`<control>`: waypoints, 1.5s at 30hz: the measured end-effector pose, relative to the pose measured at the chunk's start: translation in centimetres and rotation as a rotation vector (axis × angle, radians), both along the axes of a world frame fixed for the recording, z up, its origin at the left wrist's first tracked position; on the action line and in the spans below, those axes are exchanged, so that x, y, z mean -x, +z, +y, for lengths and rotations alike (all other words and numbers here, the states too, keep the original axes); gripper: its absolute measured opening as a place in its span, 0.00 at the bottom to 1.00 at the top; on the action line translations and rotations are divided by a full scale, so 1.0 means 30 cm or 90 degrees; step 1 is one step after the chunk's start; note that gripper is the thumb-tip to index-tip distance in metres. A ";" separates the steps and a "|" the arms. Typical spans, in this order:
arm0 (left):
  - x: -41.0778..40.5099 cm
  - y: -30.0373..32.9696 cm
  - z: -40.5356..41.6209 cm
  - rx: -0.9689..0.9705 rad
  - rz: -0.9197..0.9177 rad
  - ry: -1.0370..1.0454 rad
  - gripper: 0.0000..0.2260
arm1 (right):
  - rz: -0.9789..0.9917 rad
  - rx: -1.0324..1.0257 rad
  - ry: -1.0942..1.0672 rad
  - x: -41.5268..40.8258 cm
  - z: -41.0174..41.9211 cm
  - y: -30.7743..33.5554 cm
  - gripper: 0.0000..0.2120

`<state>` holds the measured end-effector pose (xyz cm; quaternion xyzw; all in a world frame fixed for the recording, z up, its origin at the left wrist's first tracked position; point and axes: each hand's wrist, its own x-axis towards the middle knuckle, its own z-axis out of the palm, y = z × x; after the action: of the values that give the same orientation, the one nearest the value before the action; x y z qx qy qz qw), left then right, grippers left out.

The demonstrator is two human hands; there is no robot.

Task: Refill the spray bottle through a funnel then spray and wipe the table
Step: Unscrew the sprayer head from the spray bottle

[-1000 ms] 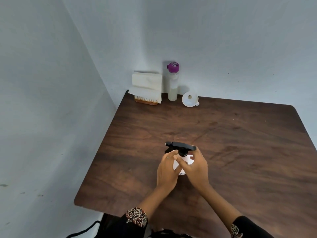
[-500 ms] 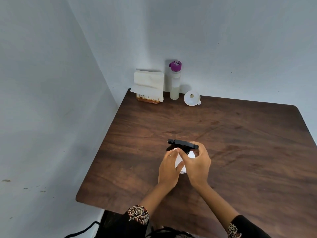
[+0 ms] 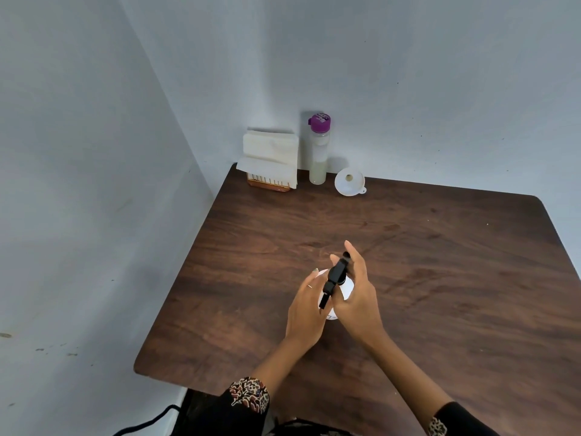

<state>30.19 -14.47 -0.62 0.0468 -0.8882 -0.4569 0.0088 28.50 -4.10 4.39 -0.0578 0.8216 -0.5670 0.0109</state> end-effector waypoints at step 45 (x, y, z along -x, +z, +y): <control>0.025 -0.020 -0.005 0.036 -0.054 -0.008 0.39 | 0.155 0.027 -0.041 0.054 0.052 0.192 0.27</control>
<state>29.44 -14.61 -1.23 0.0600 -0.9007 -0.4292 -0.0305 26.87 -2.53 10.14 -0.1000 0.8063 -0.5729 -0.1086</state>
